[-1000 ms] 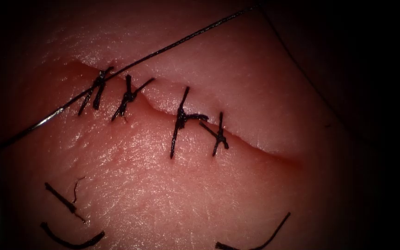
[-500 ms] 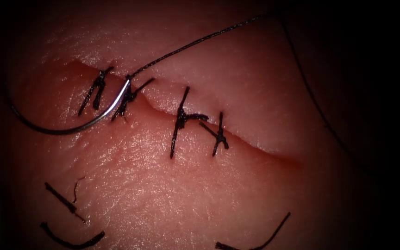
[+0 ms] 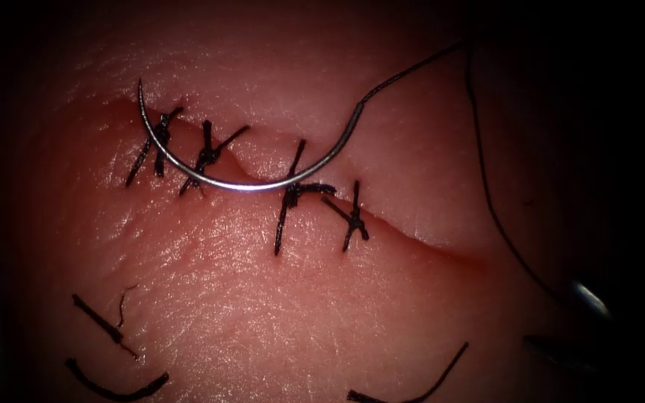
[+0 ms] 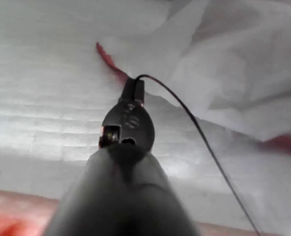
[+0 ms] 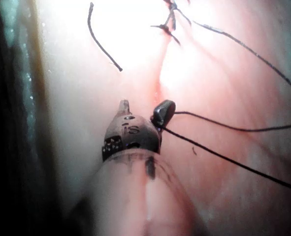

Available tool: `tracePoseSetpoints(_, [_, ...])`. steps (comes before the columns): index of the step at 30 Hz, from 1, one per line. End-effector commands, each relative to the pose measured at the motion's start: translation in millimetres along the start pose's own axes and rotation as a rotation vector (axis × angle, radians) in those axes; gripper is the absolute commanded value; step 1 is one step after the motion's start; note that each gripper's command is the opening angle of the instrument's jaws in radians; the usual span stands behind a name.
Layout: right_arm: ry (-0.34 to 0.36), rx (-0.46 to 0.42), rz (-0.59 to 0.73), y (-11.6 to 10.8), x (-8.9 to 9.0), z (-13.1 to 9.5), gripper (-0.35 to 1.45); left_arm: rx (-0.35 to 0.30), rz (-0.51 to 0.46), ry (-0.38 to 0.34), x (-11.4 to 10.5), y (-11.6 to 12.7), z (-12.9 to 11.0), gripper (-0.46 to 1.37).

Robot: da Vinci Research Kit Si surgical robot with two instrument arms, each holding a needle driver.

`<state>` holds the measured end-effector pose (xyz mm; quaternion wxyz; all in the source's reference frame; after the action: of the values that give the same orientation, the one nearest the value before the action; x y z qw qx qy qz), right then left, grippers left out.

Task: Wound Closure
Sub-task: Use the left gripper to grab the suture and pull the needle back into frame

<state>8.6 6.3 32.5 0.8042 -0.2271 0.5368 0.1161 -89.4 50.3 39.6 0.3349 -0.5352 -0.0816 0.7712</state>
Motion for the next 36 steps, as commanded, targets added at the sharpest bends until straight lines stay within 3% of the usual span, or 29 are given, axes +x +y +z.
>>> tracePoseSetpoints(1, [-0.001, 0.015, 0.001, -0.1, 0.0, 0.2, 1.44, -0.013, 0.008, 0.004, -0.5, 0.2, -0.1, 0.97])
tracePoseSetpoints(3, [0.006, 0.025, 0.004, -0.4, 0.2, 1.1, 1.44, -0.022, 0.023, 0.005, -1.7, 0.9, -0.4, 1.26])
tracePoseSetpoints(5, [0.013, 0.032, 0.007, -0.6, 0.3, 1.9, 1.44, -0.039, 0.034, 0.004, -2.6, 1.4, -1.1, 1.34])
tracePoseSetpoints(13, [0.049, 0.061, 0.019, -0.6, 0.1, 4.4, 1.40, -0.102, 0.067, -0.001, -6.0, 2.2, -8.1, 1.35])
tracePoseSetpoints(15, [0.043, 0.060, 0.024, 0.0, 0.0, 4.7, 1.40, -0.125, 0.073, -0.011, -7.7, 2.1, -13.1, 1.36])
tracePoseSetpoints(22, [0.040, 0.067, 0.032, 1.6, -0.3, 4.9, 1.38, -0.133, 0.085, -0.029, -10.2, 2.8, -20.9, 1.35])
tracePoseSetpoints(27, [0.037, 0.075, 0.037, 2.7, -0.6, 5.2, 1.39, -0.144, 0.086, -0.026, -11.4, 4.5, -24.6, 1.35])
tracePoseSetpoints(36, [0.032, 0.086, 0.040, 3.8, -1.4, 5.6, 1.38, -0.151, 0.233, -0.029, -12.3, 9.9, -29.7, 1.28])
